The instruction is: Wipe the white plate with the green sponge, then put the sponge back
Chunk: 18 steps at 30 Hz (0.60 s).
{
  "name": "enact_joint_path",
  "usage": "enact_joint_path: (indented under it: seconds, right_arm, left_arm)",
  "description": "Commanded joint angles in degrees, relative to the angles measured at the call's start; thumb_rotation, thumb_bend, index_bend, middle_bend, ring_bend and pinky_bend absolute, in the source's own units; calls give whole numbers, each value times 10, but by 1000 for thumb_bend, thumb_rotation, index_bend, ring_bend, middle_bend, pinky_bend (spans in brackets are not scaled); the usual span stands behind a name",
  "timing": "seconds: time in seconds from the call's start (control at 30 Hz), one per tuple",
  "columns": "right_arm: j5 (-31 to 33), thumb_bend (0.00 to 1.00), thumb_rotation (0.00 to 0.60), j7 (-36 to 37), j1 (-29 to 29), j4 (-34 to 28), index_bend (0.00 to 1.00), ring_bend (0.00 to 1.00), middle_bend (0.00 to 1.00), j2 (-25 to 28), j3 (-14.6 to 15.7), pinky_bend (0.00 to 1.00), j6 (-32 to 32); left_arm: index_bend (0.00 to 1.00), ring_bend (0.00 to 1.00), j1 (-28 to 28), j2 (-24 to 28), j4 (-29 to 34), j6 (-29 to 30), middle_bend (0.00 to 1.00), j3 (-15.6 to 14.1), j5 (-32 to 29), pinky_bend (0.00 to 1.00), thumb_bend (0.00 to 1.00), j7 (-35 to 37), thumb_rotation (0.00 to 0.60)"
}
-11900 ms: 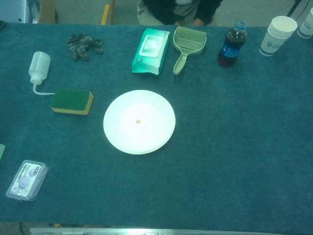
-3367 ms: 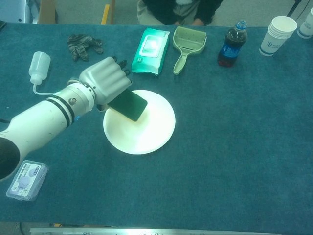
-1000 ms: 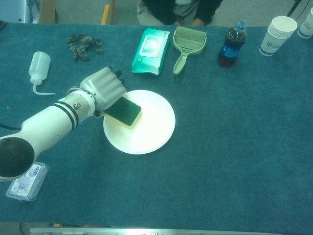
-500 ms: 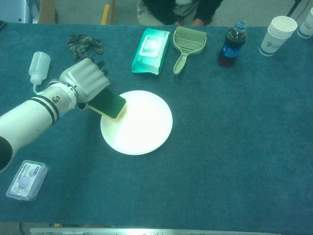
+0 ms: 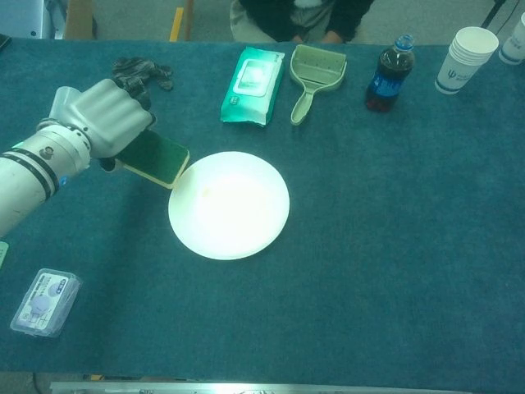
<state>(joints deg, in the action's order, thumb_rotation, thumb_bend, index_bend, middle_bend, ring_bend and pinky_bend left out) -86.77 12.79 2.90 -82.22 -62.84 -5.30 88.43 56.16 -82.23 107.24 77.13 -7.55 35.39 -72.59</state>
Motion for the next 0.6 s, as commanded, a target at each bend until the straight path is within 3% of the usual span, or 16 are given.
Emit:
enact_joint_path:
  seconds: [0.03,0.6]
  right_arm:
    - [0,184,600,-1,0,-1,340,269,400,1,0,313,1]
    - [-2,183,600,-11,3,-8,340,269,400,1,0,313,-2]
  left_arm:
    - [437,77,-15,12,-8,-7,188,-4,5,170,242,20,534]
    - [403,77,-75,37,-63,-59,177,-15,8,170,242,97,532]
